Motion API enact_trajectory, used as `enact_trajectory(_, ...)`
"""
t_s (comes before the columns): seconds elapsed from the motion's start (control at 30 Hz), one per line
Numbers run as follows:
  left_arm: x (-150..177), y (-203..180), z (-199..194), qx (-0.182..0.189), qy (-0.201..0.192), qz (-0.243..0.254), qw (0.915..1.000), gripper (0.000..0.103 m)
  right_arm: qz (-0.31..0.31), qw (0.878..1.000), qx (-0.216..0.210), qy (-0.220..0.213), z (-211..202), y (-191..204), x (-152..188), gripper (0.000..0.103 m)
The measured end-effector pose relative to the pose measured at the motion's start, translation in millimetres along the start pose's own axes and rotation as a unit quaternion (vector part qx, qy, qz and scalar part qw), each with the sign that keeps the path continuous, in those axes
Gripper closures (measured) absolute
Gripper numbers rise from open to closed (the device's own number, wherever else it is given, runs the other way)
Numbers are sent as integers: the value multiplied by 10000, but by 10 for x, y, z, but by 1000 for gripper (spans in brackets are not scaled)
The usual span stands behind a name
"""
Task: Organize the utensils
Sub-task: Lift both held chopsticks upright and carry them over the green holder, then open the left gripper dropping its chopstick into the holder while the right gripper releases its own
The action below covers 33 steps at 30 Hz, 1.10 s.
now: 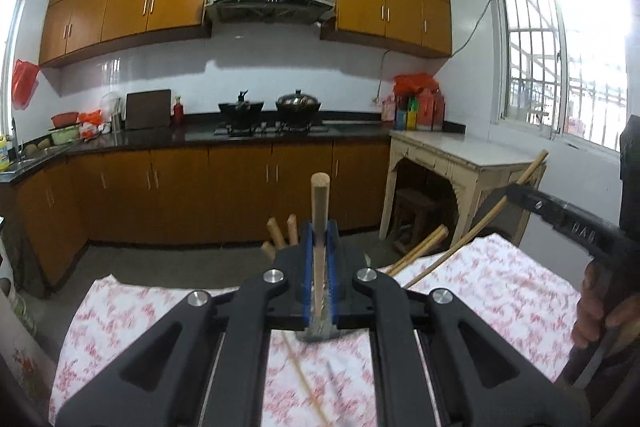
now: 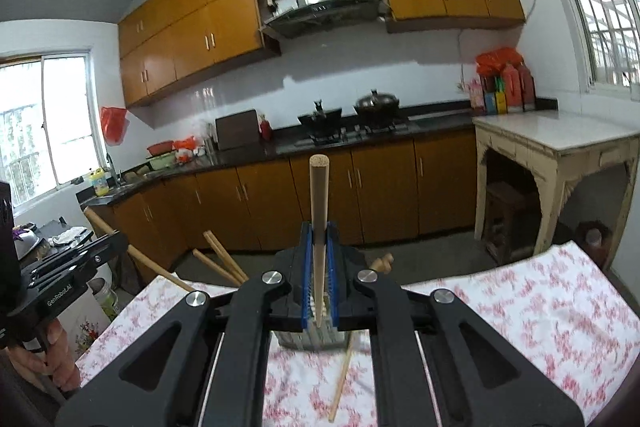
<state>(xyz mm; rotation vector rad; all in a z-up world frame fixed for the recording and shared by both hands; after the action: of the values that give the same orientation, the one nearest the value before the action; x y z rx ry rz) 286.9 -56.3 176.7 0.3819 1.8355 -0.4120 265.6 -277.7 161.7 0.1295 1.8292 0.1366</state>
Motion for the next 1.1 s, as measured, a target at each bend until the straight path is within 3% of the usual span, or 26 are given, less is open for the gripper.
enact_trajectory(0.37, -389, -4, 454, -339, -426, -175, 9984, 95, -59, 9998, 93, -159, 355, 114, -67, 95)
enact_trajectory(0.6, -469, 136, 734, -591, -495, -241, 9967, 95, -41, 9998, 170, 113, 720, 137, 32, 95)
enact_trajectory(1.1, -32, 338, 1267, -601, 197, -423, 9971, 95, 208, 9945, 133, 1017, 1231, 62, 440, 95)
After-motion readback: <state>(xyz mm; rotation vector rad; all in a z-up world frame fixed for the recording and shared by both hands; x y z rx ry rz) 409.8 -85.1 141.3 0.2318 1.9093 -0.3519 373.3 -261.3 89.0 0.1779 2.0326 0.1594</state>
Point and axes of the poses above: each gripper's, at about its wrist camera, not at the fingertips, and z roughly the way its jaws point, y to its left, x to its underside, the point moved 6 cm from there along z, roughly the way its jaws point, and after that the axes turned 9 degrees about x, right-handed, at the moved point
